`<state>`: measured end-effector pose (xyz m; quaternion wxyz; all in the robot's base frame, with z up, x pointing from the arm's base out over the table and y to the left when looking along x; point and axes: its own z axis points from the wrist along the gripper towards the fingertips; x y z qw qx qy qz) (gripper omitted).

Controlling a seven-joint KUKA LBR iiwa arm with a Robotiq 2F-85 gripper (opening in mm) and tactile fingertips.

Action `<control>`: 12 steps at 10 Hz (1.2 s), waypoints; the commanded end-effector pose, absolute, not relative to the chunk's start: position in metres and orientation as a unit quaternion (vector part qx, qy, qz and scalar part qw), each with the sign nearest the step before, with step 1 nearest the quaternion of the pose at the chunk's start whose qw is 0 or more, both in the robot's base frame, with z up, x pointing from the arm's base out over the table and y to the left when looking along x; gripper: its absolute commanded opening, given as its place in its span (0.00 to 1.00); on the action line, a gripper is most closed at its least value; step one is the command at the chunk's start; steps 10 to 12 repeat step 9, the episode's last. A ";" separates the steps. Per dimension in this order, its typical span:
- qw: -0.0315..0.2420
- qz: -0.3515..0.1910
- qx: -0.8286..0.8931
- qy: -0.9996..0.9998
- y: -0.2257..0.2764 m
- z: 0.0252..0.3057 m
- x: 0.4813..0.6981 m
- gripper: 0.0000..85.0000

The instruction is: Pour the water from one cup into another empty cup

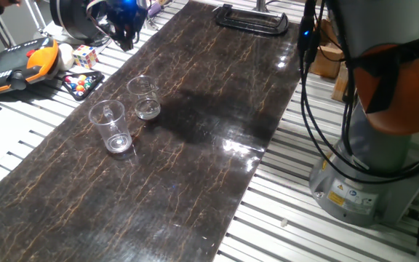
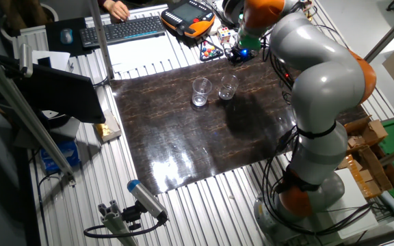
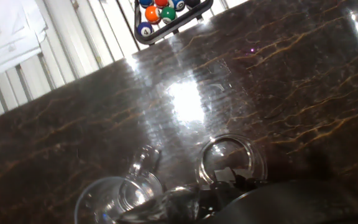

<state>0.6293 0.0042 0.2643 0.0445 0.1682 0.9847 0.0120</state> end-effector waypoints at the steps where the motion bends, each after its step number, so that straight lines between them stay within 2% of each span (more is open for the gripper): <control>1: 0.042 0.011 0.160 0.986 0.004 0.265 0.629 0.01; 12: 0.037 0.006 0.140 0.989 0.004 0.265 0.628 0.01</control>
